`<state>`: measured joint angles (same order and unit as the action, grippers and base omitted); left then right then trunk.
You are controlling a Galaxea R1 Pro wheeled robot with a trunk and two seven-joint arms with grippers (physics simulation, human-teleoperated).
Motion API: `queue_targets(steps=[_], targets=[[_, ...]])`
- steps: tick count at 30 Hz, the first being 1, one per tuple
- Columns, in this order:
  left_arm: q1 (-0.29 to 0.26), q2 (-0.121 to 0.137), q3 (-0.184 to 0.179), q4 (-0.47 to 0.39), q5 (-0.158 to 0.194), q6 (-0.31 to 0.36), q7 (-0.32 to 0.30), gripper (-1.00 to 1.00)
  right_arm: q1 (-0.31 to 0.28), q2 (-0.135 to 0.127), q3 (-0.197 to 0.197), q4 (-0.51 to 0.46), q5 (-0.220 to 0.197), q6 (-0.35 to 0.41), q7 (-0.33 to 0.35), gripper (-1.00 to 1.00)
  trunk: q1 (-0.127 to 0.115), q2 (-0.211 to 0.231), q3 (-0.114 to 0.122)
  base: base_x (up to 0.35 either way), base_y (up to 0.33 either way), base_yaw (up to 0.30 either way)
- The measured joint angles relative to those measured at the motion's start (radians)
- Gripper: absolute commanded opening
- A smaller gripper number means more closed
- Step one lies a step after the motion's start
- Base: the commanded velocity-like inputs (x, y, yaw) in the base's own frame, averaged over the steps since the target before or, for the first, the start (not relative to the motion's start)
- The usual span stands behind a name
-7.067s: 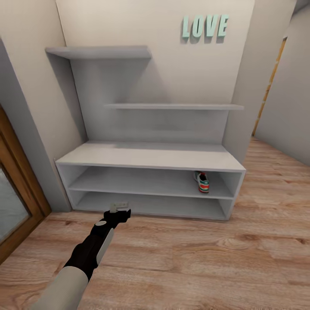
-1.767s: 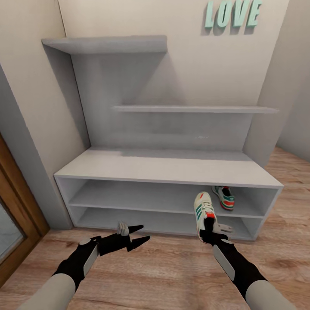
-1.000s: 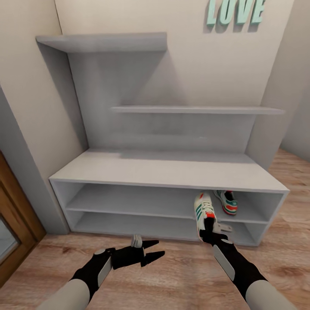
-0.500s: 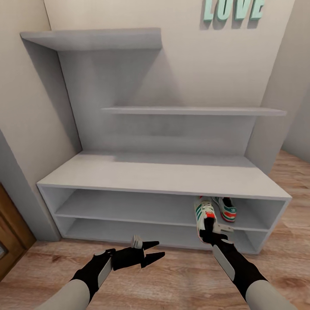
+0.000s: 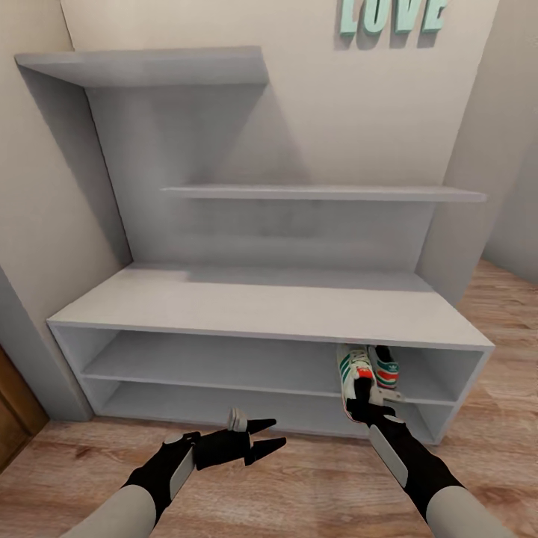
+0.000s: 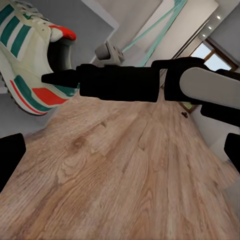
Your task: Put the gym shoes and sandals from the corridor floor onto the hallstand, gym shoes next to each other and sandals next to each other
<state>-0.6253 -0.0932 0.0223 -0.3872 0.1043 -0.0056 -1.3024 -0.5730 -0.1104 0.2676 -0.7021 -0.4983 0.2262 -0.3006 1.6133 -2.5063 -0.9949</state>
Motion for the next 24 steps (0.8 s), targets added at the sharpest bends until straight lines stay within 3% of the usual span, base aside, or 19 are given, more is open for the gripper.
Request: queue_targets(steps=[6,13,24], targets=[[0.0,0.0,0.0,0.041,-0.001,0.0,0.001,1.0,0.0,0.0,0.0,0.0,0.0,0.0,0.0,-1.0,0.0,0.0,0.0,0.028,-0.006,0.0],[0.0,0.0,0.0,0.046,-0.002,-0.001,0.001,1.0,0.0,0.0,0.0,0.0,0.0,0.0,0.0,-1.0,0.0,0.0,0.0,0.252,-0.004,0.0],[0.0,0.0,0.0,0.046,-0.002,0.0,0.001,1.0,0.0,0.0,0.0,0.0,0.0,0.0,0.0,-1.0,0.0,0.0,0.0,0.071,0.0,0.0]])
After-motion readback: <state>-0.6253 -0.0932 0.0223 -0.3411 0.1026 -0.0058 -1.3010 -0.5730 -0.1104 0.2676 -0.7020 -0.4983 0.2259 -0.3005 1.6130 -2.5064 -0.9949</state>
